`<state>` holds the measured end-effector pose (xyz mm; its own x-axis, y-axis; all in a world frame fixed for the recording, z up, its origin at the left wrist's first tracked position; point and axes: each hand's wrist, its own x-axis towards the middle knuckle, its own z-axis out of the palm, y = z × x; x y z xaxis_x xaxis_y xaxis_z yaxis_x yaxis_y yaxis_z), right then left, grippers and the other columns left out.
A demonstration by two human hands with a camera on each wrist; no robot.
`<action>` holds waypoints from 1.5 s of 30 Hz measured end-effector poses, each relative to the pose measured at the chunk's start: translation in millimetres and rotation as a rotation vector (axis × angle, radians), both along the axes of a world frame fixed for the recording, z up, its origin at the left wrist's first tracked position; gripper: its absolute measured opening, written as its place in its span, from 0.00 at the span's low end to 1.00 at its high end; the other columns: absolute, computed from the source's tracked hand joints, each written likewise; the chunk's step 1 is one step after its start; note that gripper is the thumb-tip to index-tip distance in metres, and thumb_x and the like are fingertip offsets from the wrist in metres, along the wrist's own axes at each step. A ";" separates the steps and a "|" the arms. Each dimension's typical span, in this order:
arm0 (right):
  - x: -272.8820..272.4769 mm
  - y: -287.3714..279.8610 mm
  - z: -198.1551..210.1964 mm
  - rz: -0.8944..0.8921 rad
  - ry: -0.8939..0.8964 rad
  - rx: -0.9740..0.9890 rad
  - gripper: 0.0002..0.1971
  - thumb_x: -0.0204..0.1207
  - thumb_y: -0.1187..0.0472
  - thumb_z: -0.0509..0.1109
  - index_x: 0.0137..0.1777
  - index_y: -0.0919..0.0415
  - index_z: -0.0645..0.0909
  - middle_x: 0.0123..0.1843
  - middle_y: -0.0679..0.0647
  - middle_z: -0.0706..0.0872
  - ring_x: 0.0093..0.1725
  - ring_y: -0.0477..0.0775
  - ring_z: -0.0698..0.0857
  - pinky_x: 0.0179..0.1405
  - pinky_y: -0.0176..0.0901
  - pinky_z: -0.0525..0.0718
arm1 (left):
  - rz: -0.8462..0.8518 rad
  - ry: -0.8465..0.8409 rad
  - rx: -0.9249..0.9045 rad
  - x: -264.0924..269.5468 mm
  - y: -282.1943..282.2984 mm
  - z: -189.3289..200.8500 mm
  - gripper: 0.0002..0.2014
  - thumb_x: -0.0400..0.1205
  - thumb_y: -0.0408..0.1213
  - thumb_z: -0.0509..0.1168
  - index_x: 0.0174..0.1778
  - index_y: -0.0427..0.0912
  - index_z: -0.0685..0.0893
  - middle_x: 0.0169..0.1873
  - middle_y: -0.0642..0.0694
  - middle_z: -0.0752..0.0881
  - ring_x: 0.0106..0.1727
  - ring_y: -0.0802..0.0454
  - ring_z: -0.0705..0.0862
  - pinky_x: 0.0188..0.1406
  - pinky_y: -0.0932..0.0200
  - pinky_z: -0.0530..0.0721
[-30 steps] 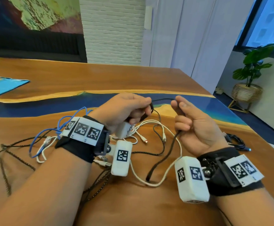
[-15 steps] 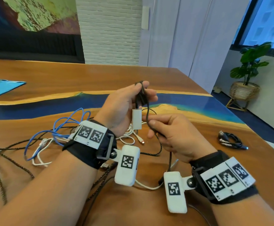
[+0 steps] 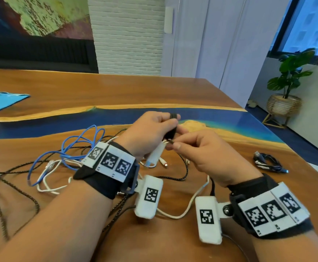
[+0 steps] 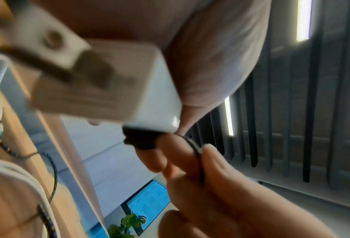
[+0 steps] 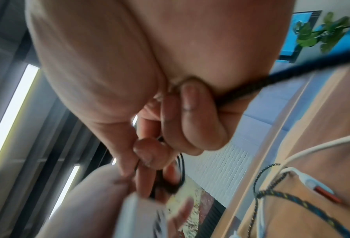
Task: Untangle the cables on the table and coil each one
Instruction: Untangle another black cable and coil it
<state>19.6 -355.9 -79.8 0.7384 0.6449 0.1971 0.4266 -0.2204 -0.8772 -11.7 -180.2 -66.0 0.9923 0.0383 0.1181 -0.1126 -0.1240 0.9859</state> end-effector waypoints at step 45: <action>25.2 -3.1 -10.9 -0.161 0.702 0.693 0.09 0.88 0.68 0.62 0.63 0.66 0.80 0.37 0.54 0.84 0.27 0.42 0.79 0.24 0.32 0.82 | -0.245 0.196 -0.347 -10.9 -19.9 -5.2 0.27 0.92 0.42 0.56 0.24 0.45 0.77 0.19 0.53 0.66 0.24 0.55 0.56 0.21 0.66 0.59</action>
<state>44.7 -359.1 -90.6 0.9004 0.4345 -0.0228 -0.2277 0.4259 -0.8757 -22.6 -200.1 -71.2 0.9793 -0.1959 -0.0508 0.0951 0.2235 0.9701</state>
